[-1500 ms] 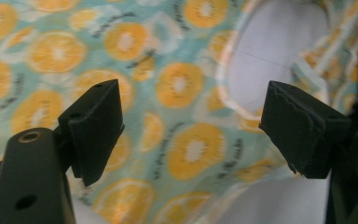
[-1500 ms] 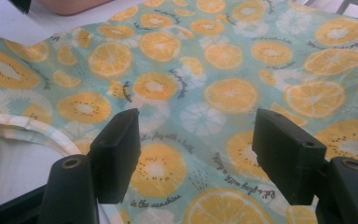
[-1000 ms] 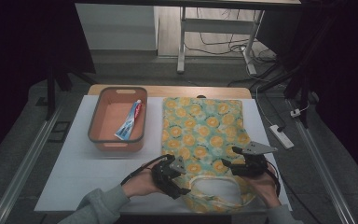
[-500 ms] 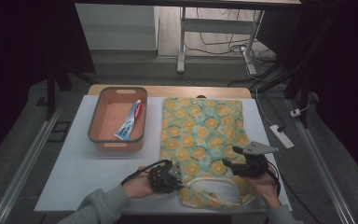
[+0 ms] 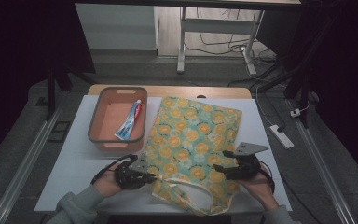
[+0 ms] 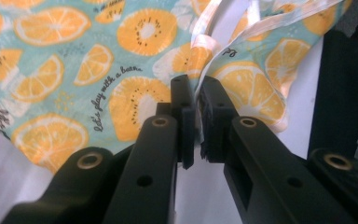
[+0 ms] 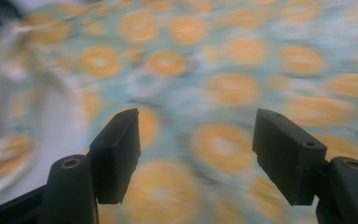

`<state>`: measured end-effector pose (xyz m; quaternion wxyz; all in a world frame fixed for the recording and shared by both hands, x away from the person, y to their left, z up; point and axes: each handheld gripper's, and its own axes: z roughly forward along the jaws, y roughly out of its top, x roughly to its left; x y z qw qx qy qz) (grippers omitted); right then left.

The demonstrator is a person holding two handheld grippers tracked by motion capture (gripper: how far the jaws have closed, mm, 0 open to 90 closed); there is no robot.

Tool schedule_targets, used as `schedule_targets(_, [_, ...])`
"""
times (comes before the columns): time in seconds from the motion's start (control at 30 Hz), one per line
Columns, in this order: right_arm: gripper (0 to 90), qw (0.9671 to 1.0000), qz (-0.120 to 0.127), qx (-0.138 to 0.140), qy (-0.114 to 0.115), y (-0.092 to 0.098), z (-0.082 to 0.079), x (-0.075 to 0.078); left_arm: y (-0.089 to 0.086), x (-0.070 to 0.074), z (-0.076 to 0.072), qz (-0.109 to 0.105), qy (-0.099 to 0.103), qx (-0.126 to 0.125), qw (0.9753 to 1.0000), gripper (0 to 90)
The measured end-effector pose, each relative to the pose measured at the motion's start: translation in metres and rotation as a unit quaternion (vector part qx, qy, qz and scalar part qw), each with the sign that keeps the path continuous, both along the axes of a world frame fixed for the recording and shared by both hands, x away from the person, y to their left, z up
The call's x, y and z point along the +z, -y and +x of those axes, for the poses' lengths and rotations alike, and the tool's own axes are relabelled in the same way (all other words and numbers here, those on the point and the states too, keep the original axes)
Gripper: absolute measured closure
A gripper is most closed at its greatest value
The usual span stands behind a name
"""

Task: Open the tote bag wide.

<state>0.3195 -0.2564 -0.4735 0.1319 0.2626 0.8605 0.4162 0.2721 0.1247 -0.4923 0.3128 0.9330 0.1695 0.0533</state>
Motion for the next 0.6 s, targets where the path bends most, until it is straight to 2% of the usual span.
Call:
schedule_targets(0.03, [32.4,1.0,0.0,0.0,0.0,0.0,0.0,0.0,-0.002,-0.002,0.0,0.002,-0.002,0.003,1.0,84.3])
schedule_targets(0.07, [32.5,0.9988,-0.018,0.04,-0.022,-0.021,-0.007,0.0,-0.003,-0.003,0.0,0.003,-0.002,0.003,1.0,84.2])
schedule_targets(0.1, [32.5,0.998,-0.025,0.051,-0.028,-0.028,-0.009,-0.001,-0.003,-0.004,0.0,0.004,-0.001,0.003,1.0,84.2])
schedule_targets(0.13, [32.5,0.998,-0.025,0.051,-0.028,-0.028,-0.009,-0.001,-0.003,-0.004,0.0,0.004,0.0,0.003,1.0,84.2])
schedule_targets(0.2, [32.8,0.9946,-0.047,0.082,-0.044,-0.049,-0.017,-0.006,-0.004,-0.004,0.0,0.002,-0.001,0.003,1.0,84.2])
schedule_targets(0.23, [33.7,0.991,-0.07,0.101,-0.055,-0.063,-0.023,-0.012,-0.005,-0.004,0.001,0.003,-0.001,0.004,1.0,84.1])
schedule_targets(0.27, [33.7,0.991,-0.07,0.101,-0.055,-0.063,-0.023,-0.012,-0.005,-0.004,0.001,0.003,-0.001,0.004,1.0,84.0])
schedule_targets(0.3, [34.5,0.9897,-0.081,0.104,-0.055,-0.067,-0.025,-0.013,-0.005,-0.004,0.001,0.003,-0.001,0.005,1.0,84.0])
schedule_targets(0.33, [37.7,0.9866,-0.109,0.109,-0.054,-0.075,-0.027,-0.019,-0.006,-0.004,0.001,0.002,-0.001,0.005,1.0,83.9])
schedule_targets(0.43, [42.9,0.9835,-0.131,0.106,-0.064,-0.078,-0.026,-0.025,-0.008,-0.003,0.001,0.001,0.0,0.007,1.0,83.8])
schedule_targets(0.53, [54.4,0.9809,-0.142,0.112,-0.071,-0.077,-0.026,-0.027,-0.011,-0.003,0.001,0.0,0.0,0.01,1.0,83.7])
schedule_targets(0.6, [69.0,0.9797,-0.149,0.114,-0.07,-0.078,-0.026,-0.027,-0.015,-0.002,0.002,-0.002,0.0,0.013,0.9999,83.7])
